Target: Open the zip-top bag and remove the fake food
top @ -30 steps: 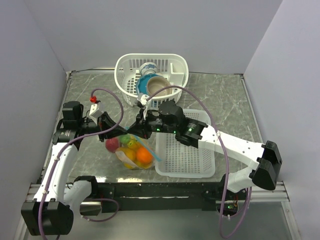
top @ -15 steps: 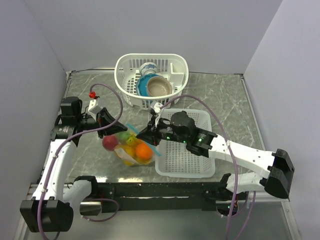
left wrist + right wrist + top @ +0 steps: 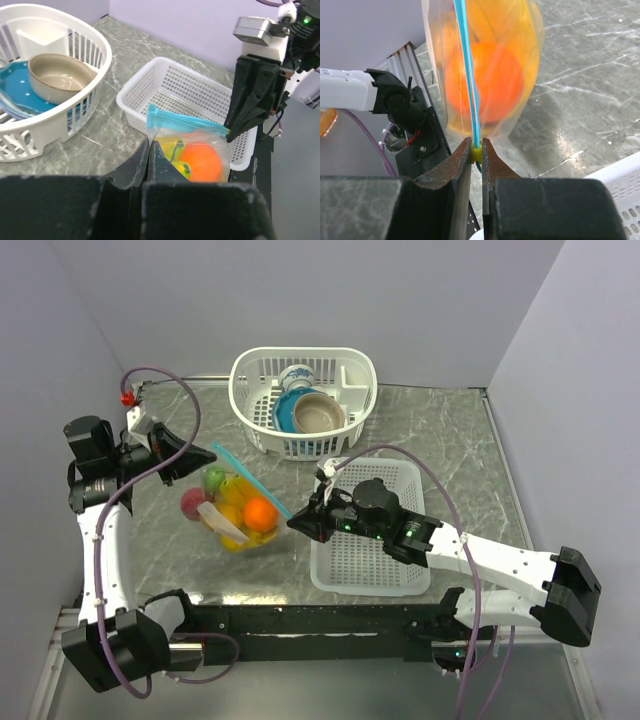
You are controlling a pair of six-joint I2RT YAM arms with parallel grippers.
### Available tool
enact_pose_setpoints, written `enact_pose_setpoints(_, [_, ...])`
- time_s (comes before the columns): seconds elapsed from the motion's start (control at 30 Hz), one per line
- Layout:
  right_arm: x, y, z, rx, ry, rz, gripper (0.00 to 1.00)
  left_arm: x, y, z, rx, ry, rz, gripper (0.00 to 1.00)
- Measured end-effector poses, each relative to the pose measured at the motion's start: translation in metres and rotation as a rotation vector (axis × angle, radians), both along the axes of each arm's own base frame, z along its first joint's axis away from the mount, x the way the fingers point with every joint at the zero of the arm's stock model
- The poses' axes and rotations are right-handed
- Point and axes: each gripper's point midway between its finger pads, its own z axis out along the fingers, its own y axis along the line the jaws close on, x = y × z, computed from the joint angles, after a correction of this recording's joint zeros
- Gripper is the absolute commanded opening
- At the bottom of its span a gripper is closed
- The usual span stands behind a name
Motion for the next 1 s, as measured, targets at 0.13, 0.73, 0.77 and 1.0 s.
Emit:
enact_pose_setpoints(0.13, [0.002, 0.001, -0.004, -0.010, 0.007, -0.010, 0.13, 0.006, 0.008, -0.001, -0.004, 0.009, 0.022, 0.01])
enact_pose_setpoints(0.73, [0.016, -0.015, -0.049, -0.162, 0.077, -0.133, 0.48, 0.026, 0.036, -0.005, 0.042, -0.049, 0.119, 0.01])
enact_pose_setpoints(0.77, [0.019, -0.016, -0.052, -0.182, 0.080, -0.144, 0.49, 0.027, 0.036, -0.005, 0.046, -0.053, 0.122, 0.01])
enact_pose_setpoints(1.0, [0.046, -0.008, -0.022, -0.189, 0.024, -0.236, 0.50, 0.034, 0.037, 0.002, 0.087, -0.109, 0.122, 0.03])
